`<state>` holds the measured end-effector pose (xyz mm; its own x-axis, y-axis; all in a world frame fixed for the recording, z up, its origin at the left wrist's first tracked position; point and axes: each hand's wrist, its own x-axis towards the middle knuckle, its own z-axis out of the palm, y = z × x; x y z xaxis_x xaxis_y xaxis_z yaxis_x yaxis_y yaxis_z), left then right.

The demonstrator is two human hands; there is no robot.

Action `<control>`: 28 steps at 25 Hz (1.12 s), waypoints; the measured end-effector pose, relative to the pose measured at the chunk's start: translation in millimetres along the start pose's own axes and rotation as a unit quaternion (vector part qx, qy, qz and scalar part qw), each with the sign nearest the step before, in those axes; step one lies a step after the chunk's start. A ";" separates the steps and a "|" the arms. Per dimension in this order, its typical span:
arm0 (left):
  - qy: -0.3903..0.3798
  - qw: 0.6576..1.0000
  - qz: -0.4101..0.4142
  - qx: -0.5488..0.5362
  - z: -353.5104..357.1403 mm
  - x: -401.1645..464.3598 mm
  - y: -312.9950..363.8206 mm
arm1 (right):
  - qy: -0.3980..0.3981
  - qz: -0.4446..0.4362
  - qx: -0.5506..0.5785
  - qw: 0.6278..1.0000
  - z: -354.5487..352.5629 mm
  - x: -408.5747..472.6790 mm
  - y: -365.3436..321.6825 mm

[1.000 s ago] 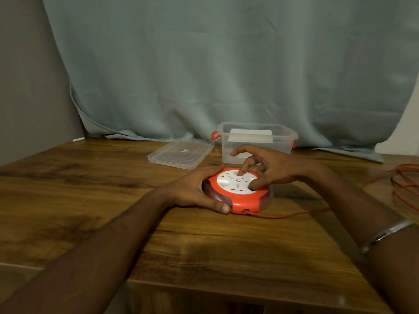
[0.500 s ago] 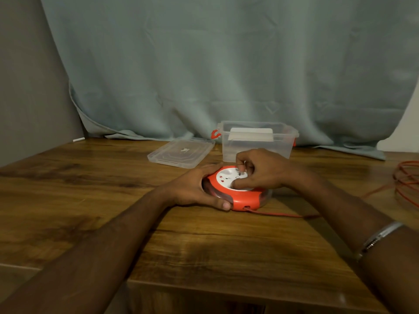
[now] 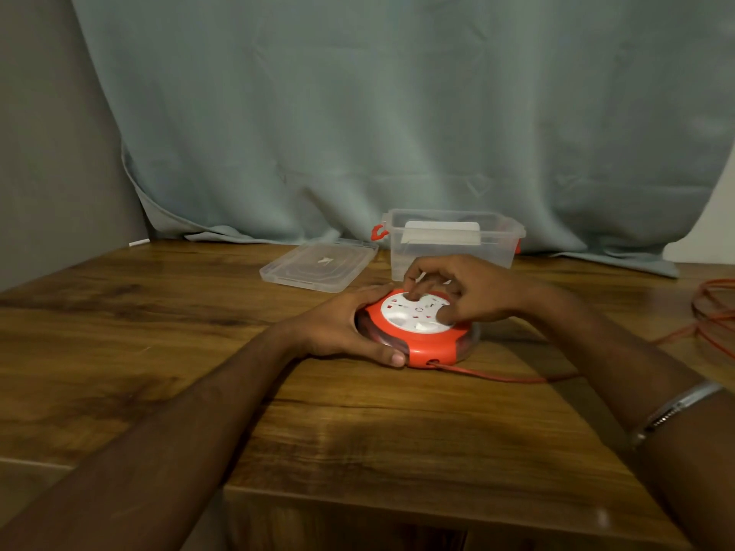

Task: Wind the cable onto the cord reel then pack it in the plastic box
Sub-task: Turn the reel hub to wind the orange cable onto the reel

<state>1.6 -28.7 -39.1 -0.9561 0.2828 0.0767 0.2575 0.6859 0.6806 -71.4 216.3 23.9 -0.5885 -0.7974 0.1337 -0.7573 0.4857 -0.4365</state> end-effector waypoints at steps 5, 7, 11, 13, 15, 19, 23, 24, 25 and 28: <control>-0.007 1.000 -0.003 0.003 -0.8 2.4 -2.0 | -0.037 0.022 0.026 0.999 -7.0 2.1 12.4; -0.003 1.000 -0.005 0.002 -0.9 2.3 -2.6 | -0.041 0.033 0.027 0.998 -8.6 1.0 13.8; 0.001 1.000 0.000 0.008 -1.2 2.8 -4.2 | -0.011 0.041 0.011 0.999 -3.6 0.4 9.7; 0.006 1.000 0.005 0.007 -1.2 2.8 -5.4 | -0.001 0.031 -0.012 0.999 -0.4 -0.3 5.1; 0.007 1.000 0.007 0.004 -0.7 2.6 -4.6 | 0.014 0.013 -0.035 0.999 2.5 -0.1 1.3; 0.006 1.000 0.012 -0.006 -0.3 -1.1 0.6 | 0.018 0.003 -0.082 0.997 7.8 0.9 -3.3; 0.013 1.000 0.015 -0.012 0.5 -1.9 1.6 | 0.041 0.005 -0.109 0.993 14.4 4.8 -5.3; 0.014 1.000 0.013 -0.013 0.7 -2.3 2.8 | 0.048 0.002 -0.109 0.993 16.3 5.5 -6.5; 0.008 1.000 0.017 -0.012 0.8 -2.3 3.4 | 0.054 -0.003 -0.110 0.992 17.4 6.1 -7.4; 0.002 1.000 0.017 -0.005 1.1 -2.8 4.6 | 0.069 -0.033 -0.085 0.993 14.2 4.8 -10.6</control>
<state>5.6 -25.6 -36.9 -0.9473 0.3034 0.1030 0.2888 0.6693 0.6846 -62.2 202.2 16.5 -0.5601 -0.7784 0.2834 -0.8257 0.4967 -0.2675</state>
